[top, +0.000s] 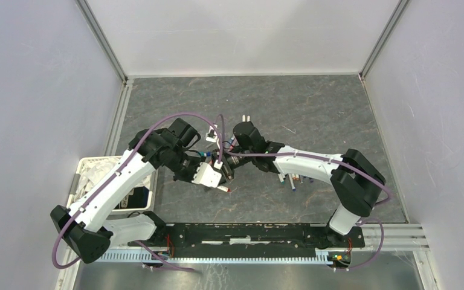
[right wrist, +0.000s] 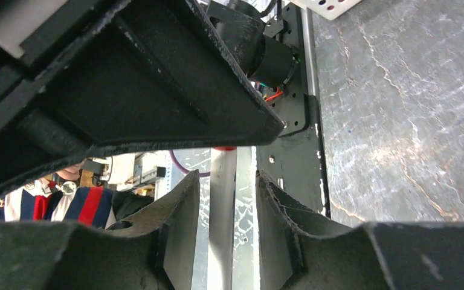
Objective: Open the pen caps
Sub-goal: Open the pen cap from the pen.
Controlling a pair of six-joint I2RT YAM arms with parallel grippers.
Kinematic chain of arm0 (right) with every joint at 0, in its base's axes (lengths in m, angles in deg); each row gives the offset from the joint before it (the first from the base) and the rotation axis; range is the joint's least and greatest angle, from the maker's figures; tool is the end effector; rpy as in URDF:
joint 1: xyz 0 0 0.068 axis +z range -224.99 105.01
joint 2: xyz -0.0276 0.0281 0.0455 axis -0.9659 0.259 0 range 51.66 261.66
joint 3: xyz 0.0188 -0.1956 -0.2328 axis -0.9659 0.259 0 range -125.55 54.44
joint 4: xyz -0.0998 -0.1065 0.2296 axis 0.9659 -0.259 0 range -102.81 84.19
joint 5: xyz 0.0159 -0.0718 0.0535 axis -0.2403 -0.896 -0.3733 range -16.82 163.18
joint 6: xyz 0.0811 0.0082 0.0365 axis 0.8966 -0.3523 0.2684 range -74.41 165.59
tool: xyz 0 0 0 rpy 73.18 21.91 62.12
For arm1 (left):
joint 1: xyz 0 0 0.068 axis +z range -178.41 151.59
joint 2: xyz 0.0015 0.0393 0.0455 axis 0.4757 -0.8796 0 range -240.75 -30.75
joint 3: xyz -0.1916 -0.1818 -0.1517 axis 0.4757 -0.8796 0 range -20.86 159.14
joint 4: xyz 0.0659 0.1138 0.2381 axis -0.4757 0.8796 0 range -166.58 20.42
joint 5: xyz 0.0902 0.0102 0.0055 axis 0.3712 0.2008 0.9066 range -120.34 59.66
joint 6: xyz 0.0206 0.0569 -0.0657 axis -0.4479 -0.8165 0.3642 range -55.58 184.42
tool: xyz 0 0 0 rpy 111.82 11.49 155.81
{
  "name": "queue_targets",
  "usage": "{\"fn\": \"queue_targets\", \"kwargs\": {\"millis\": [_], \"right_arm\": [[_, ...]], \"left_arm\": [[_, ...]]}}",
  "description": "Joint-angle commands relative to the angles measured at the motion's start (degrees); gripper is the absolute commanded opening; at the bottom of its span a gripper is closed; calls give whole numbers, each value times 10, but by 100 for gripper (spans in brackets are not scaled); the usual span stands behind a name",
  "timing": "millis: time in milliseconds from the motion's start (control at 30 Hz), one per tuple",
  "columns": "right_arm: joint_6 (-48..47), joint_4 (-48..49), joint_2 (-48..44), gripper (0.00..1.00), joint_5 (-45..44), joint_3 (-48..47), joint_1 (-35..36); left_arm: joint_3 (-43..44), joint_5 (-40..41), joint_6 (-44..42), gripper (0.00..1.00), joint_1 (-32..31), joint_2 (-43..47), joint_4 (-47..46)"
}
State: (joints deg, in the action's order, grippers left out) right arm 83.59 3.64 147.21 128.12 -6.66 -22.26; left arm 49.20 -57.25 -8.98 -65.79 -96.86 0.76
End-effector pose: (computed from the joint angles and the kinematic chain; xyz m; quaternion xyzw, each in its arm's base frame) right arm 0.1919 0.3597 0.2629 -0.3418 0.7103 0.6126 0.0581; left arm 0.1313 -0.1458 0.3234 0.8112 0.5189 -0.1755 0.2048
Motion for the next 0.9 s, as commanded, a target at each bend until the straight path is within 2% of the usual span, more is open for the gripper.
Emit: {"fn": "queue_targets", "kwargs": {"millis": [0,100,167,267,400,533,600,733,800,867], "right_arm": [[43,88,21,43,3,-2,16],[50,96,29,39,3,-5,20],[53,97,32,30,1,-3,21],[53,89,33,0,-3,-1,19],[20,43,15,0,-1,31,9],[-48,-47,-40,0,-11,106,-5],[-74,-83,-76,0,-20,157,-12],[-127,-173,-164,0,-35,249,-32],[-137,-193,-198,0,-39,275,-45],[-141,-198,-223,0,-36,277,-57]], "left_arm": [[4,-3,18,2,-3,13,-10],[3,1,14,2,-3,15,-11],[3,5,14,2,-3,16,-14],[-2,15,5,2,-3,19,-15],[-12,71,-19,2,-3,22,-27],[-43,228,-59,2,7,16,-67],[-54,261,-104,2,39,10,-83],[-9,234,-184,2,187,-44,-106],[17,216,-168,2,201,-67,-98],[25,155,-151,2,195,-69,-77]]}}
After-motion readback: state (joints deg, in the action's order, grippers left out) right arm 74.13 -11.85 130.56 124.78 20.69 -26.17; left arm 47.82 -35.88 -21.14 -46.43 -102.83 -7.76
